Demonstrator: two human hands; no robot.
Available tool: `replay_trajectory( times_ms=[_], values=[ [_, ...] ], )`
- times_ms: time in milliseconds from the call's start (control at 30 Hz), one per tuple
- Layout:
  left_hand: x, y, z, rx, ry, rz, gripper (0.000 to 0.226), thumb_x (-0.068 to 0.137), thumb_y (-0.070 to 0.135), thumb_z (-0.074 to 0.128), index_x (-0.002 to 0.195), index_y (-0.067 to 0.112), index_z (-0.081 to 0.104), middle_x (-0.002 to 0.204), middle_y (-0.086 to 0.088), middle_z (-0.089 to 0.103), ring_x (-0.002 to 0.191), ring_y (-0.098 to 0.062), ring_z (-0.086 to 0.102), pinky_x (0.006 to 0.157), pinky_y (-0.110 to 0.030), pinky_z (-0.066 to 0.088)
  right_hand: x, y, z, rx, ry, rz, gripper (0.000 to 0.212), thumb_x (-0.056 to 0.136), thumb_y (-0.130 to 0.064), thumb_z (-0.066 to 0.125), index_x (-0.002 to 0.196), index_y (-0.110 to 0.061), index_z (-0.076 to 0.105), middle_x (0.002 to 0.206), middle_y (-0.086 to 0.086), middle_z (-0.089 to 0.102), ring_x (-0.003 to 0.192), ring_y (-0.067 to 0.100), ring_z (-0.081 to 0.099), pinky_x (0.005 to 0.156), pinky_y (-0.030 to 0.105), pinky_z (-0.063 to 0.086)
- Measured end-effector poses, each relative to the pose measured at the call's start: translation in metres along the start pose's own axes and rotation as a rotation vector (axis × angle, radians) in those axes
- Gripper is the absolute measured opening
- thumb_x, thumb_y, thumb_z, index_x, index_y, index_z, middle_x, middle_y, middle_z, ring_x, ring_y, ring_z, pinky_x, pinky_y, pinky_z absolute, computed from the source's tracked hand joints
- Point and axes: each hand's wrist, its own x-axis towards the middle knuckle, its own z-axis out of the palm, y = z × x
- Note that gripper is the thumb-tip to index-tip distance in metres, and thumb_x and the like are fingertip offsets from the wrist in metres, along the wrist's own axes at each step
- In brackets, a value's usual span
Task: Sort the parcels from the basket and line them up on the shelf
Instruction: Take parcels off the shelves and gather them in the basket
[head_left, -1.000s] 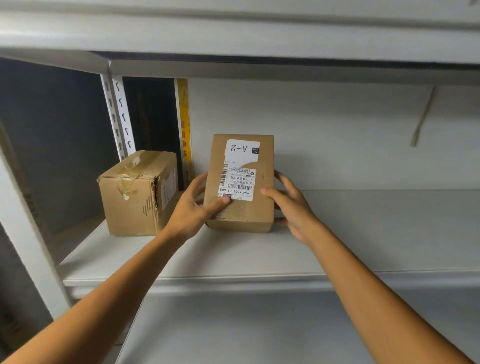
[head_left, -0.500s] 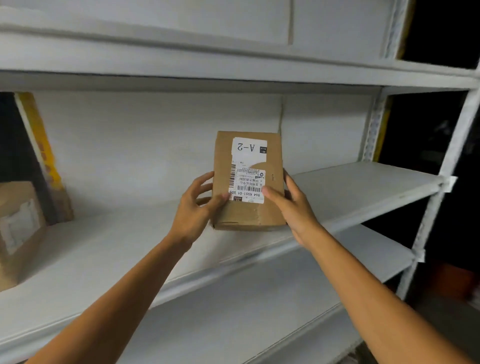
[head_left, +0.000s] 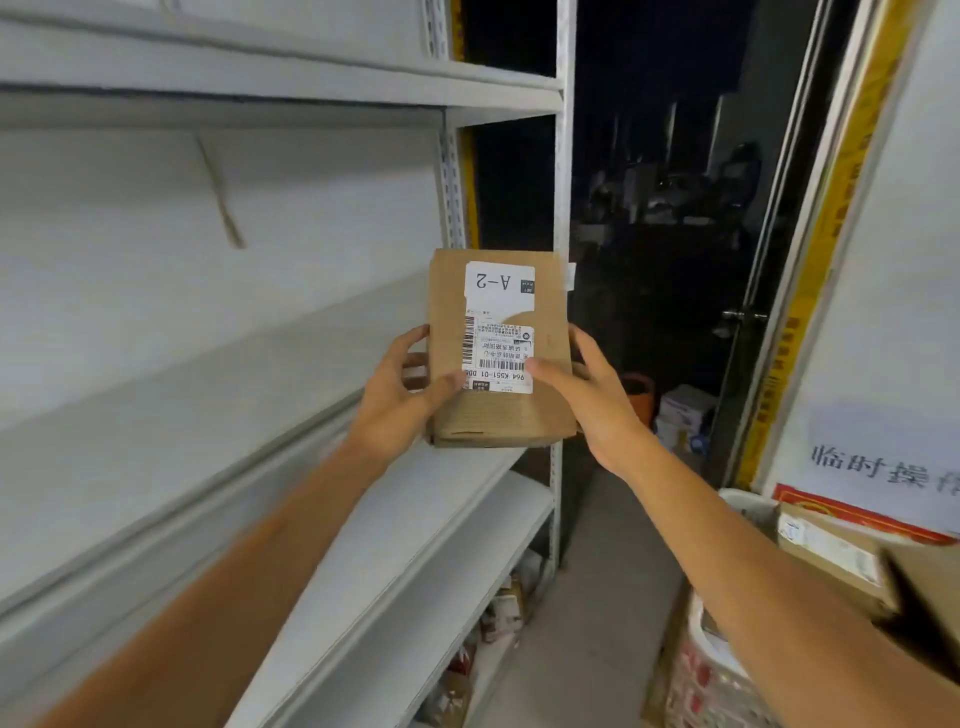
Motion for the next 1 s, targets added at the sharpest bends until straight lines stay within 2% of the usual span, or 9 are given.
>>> replay_trajectory(
  times_ms=[133,300,433,567,633,700,733,867,1000],
  values=[
    [0.009,-0.015,0.074,0.001,-0.137,-0.07,0.077,0.068,0.04,0.077,0.137,0.028,0.044,0.125,0.0,0.056,0.111,-0.022,0.059,0.09,-0.046,0.054,-0.018,0.024,-0.076,-0.029,0.13,0.093,0.057,0.084,-0.027,0.073,0.133,-0.034,0.045,0.112,-0.013,0.063,0.104,0.006,0.057,0.077,0.025,0.047],
    [0.017,-0.034,0.174,0.004,-0.372,-0.121,0.058,0.08,0.029,0.073,0.128,0.034,0.041,0.117,0.008,0.052,0.104,-0.013,0.058,0.067,-0.02,0.056,-0.048,0.059,-0.16,-0.069,0.322,0.189,0.042,0.086,-0.027,0.071,0.119,-0.039,0.048,0.108,-0.018,0.06,0.098,0.006,0.059,0.076,0.025,0.05],
    [0.02,-0.065,0.248,0.014,-0.525,-0.172,0.059,0.079,0.032,0.075,0.128,0.033,0.043,0.124,0.004,0.058,0.113,-0.017,0.058,0.084,-0.038,0.057,-0.073,0.086,-0.22,-0.105,0.427,0.293,0.064,0.084,-0.035,0.073,0.138,-0.037,0.038,0.122,-0.006,0.058,0.107,0.017,0.059,0.088,0.039,0.051],
    [0.023,-0.092,0.318,0.003,-0.637,-0.191,0.059,0.082,0.027,0.073,0.132,0.029,0.042,0.122,0.01,0.053,0.111,-0.008,0.053,0.069,-0.013,0.048,-0.085,0.115,-0.272,-0.112,0.522,0.373,0.069,0.08,-0.035,0.077,0.137,-0.032,0.04,0.122,0.001,0.064,0.108,0.021,0.064,0.096,0.043,0.051],
    [0.029,-0.106,0.348,0.01,-0.689,-0.224,0.064,0.082,0.025,0.073,0.137,0.025,0.039,0.118,0.011,0.05,0.111,-0.009,0.05,0.077,-0.018,0.049,-0.087,0.131,-0.293,-0.104,0.572,0.416,0.072,0.074,-0.037,0.08,0.135,-0.032,0.042,0.12,0.002,0.066,0.108,0.024,0.065,0.097,0.048,0.051],
    [0.036,-0.123,0.378,0.007,-0.756,-0.275,0.064,0.082,0.022,0.073,0.136,0.024,0.039,0.117,0.007,0.053,0.111,-0.016,0.055,0.088,-0.038,0.053,-0.088,0.146,-0.312,-0.092,0.633,0.446,0.065,0.077,-0.027,0.08,0.131,-0.028,0.044,0.118,0.003,0.066,0.108,0.025,0.065,0.096,0.05,0.052],
    [0.038,-0.129,0.391,0.011,-0.785,-0.294,0.064,0.082,0.02,0.073,0.136,0.023,0.04,0.117,0.005,0.054,0.11,-0.017,0.056,0.089,-0.043,0.054,-0.087,0.152,-0.321,-0.085,0.655,0.467,0.061,0.08,-0.022,0.078,0.13,-0.026,0.044,0.115,0.002,0.066,0.107,0.025,0.065,0.095,0.048,0.053],
    [0.048,-0.159,0.435,0.017,-0.869,-0.395,0.062,0.081,0.015,0.074,0.134,0.02,0.042,0.121,-0.002,0.058,0.104,-0.016,0.06,0.079,-0.037,0.057,-0.088,0.177,-0.35,-0.074,0.686,0.574,0.063,0.085,-0.019,0.072,0.137,-0.021,0.038,0.105,-0.008,0.062,0.094,0.009,0.063,0.072,0.027,0.053],
    [0.05,-0.187,0.465,0.084,-0.96,-0.471,0.062,0.077,0.019,0.078,0.128,0.024,0.043,0.121,0.0,0.059,0.111,-0.02,0.059,0.093,-0.048,0.051,-0.092,0.208,-0.375,-0.06,0.705,0.703,0.063,0.085,-0.021,0.072,0.136,-0.024,0.036,0.116,0.0,0.062,0.094,0.006,0.061,0.063,0.019,0.047]
  ],
)
